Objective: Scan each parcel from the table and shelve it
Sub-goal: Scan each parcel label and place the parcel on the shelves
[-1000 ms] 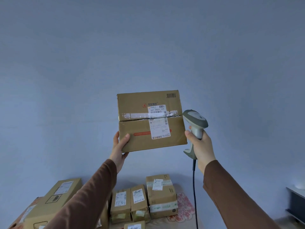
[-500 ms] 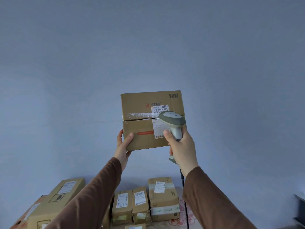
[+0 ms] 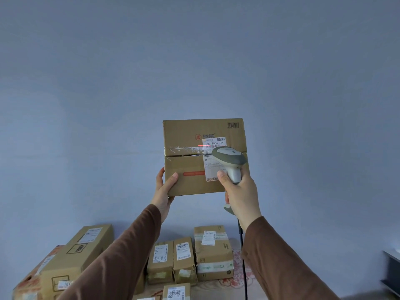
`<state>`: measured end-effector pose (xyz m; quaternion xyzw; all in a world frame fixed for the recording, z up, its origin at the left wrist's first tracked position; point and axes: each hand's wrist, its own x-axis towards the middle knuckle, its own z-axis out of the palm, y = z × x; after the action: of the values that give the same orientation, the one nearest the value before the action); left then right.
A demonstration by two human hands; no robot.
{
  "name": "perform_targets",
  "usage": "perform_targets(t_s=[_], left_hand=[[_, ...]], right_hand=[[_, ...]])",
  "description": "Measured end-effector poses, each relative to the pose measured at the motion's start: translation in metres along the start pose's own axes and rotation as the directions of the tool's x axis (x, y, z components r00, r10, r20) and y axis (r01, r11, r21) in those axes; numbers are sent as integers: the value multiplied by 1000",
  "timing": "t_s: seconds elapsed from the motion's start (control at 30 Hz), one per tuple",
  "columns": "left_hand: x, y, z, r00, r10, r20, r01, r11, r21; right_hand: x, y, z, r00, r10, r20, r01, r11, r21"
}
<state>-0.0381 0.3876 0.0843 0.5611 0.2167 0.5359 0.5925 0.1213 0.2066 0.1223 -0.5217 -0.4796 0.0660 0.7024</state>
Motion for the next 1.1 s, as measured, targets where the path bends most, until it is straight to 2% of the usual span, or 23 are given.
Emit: perform_targets(t_s=[0.37, 0.5, 0.63, 0.8, 0.93, 1.1], left_hand=[[-12, 2, -11, 1000, 5, 9, -5, 1000, -23], [-28, 14, -29, 999, 22, -43, -23, 1000, -16], [-50, 33, -56, 989, 48, -143, -48, 999, 8], [-102, 61, -88, 936, 70, -345, -62, 998, 34], [-160, 89, -115, 868, 77, -490, -42, 996, 82], [-252, 138, -149, 786, 67, -615, -9, 995, 98]], right_hand=[[-12, 1, 0, 1000, -7, 1, 7, 999, 34], [-12, 5, 3, 1000, 7, -20, -4, 993, 119], [-4, 9, 7, 996, 88, -32, -77, 963, 260], [-4, 21, 29, 968, 220, 118, -249, 871, 424], [-21, 28, 69, 902, 309, 302, -423, 777, 466], [-68, 4, 137, 814, 315, 489, -558, 659, 504]])
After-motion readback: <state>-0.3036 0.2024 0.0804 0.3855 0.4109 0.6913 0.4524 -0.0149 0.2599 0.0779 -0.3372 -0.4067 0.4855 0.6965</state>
